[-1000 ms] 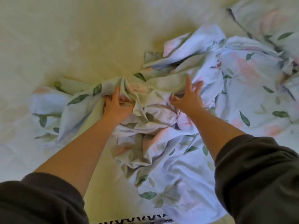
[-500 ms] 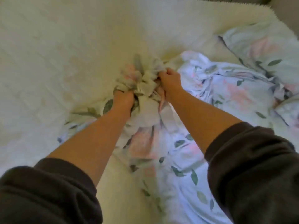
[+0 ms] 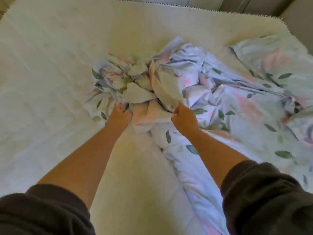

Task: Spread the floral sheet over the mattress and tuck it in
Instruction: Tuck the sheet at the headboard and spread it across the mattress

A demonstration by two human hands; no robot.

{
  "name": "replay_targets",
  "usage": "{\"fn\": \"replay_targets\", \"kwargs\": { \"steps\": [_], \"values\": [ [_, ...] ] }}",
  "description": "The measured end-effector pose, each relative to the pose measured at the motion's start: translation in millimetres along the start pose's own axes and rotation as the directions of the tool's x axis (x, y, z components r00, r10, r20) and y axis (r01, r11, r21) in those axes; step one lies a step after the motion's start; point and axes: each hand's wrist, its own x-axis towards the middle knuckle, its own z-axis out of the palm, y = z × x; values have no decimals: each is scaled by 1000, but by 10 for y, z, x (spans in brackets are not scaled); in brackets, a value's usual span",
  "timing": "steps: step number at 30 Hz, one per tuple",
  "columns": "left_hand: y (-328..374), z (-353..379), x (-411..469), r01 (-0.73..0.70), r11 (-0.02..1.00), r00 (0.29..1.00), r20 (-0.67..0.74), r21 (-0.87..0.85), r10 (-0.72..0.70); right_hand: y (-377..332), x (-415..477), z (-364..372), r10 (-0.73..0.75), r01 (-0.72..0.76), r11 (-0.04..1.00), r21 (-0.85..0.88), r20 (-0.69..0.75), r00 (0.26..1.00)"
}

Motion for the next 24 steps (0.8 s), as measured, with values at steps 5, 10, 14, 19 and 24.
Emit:
{"fn": "replay_targets", "kwargs": {
  "steps": [5,10,14,19,24],
  "values": [
    [-1156,435,-235,146,974,954,235,171,-184,734,-731,825,179,-43,927,-371,339,924],
    [-1637,616,-583,215,958,901,342,188,-269,1058,-823,1003,278,-181,881,-438,169,946],
    [-1629,722,-792,331,935,852,384,129,-355,1084,-841,643,289,-304,953,-8,334,897],
    [-1304,1134,-1147,446,895,754,542,-8,-371,1164,-1155,-13,407,-602,754,262,533,742],
    [-738,1531,-1223,541,786,760,574,-299,-305,1191,-1298,-203,264,-657,674,337,722,640]
  ]
}}
